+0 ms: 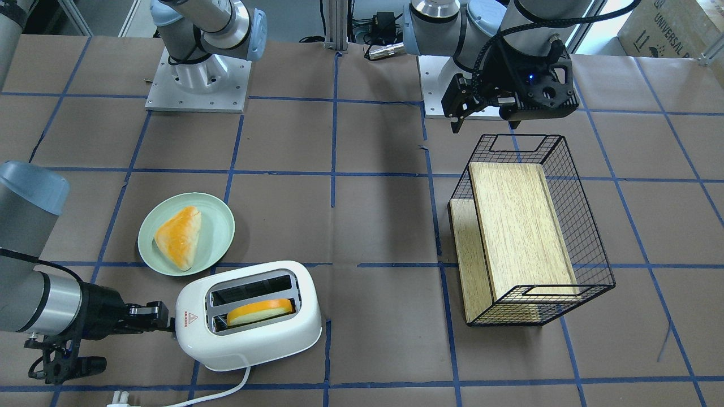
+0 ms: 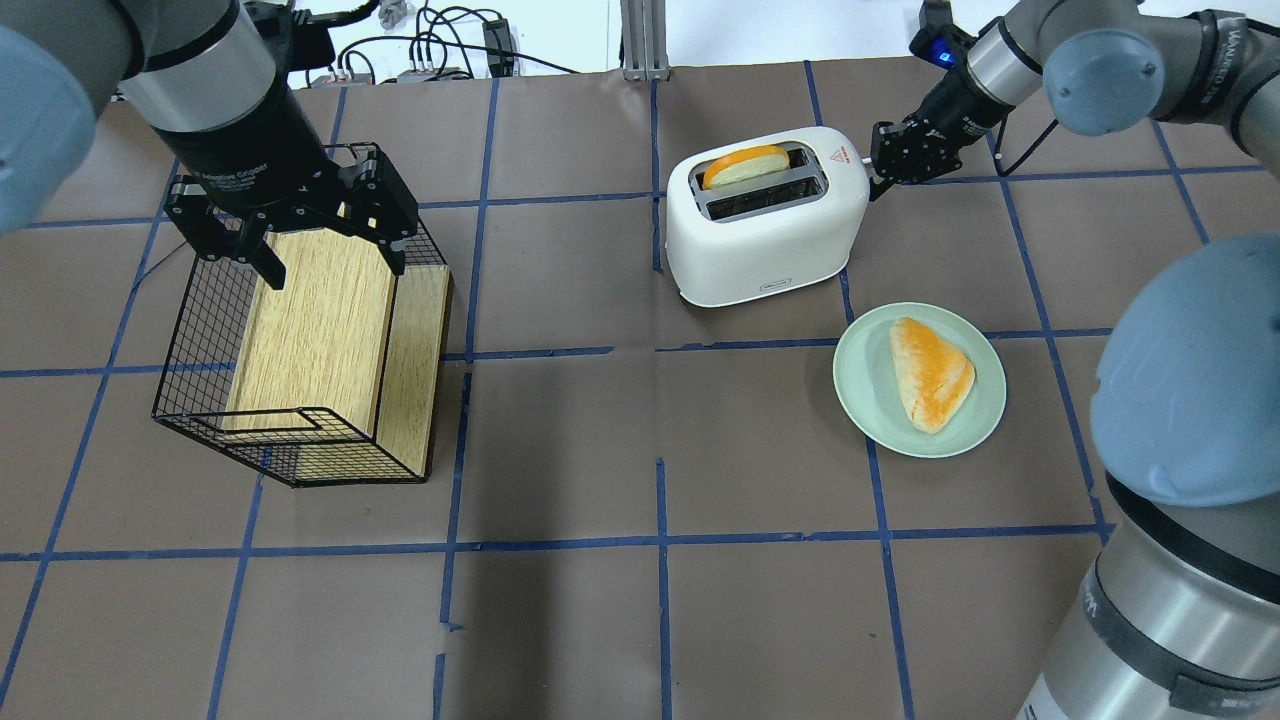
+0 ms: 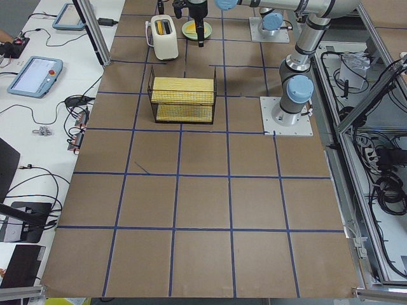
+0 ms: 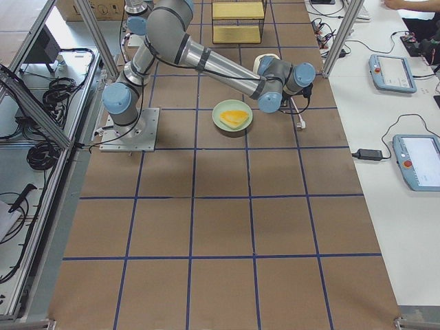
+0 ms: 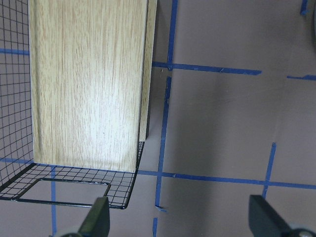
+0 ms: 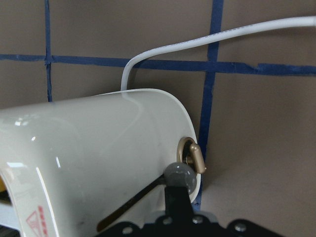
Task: Press toaster with right arm
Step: 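Press the toaster lever down with the right gripper, then lift the right gripper up and away from the toaster lever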
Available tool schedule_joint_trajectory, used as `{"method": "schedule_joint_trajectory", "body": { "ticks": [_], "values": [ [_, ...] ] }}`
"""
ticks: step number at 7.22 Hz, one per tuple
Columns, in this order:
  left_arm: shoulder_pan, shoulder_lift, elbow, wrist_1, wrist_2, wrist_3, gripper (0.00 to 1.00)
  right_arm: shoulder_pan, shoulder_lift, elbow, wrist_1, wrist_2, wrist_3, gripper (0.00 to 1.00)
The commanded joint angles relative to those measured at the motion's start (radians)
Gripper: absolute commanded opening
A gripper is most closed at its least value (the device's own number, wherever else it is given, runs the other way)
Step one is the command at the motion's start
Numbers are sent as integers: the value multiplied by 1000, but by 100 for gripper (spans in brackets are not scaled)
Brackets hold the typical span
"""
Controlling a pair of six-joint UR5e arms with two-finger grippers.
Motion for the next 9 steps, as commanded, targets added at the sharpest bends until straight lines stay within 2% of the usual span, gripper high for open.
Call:
{"method": "schedule_joint_trajectory", "body": {
  "ticks": [1,3,4,5,6,7,8,9],
  "values": [
    [0,0,0,-1,0,0,100,0,8,-1,-2,0,0,3],
    [0,0,0,-1,0,0,100,2,4,-3,-2,-2,12,4],
    [0,0,0,1,0,0,100,6,-10,-12,-2,-58,24,8],
    [0,0,0,-1,0,0,100,11,-40,-67,12,-143,64,38],
    [0,0,0,-1,0,0,100,26,-82,-105,33,-208,64,99],
    [0,0,0,-1,0,0,100,63,-117,-126,70,-312,64,100],
    [0,0,0,-1,0,0,100,113,-149,-129,55,-478,55,100],
    [0,0,0,1,0,0,100,145,-157,-130,23,-602,55,100]
  ]
}}
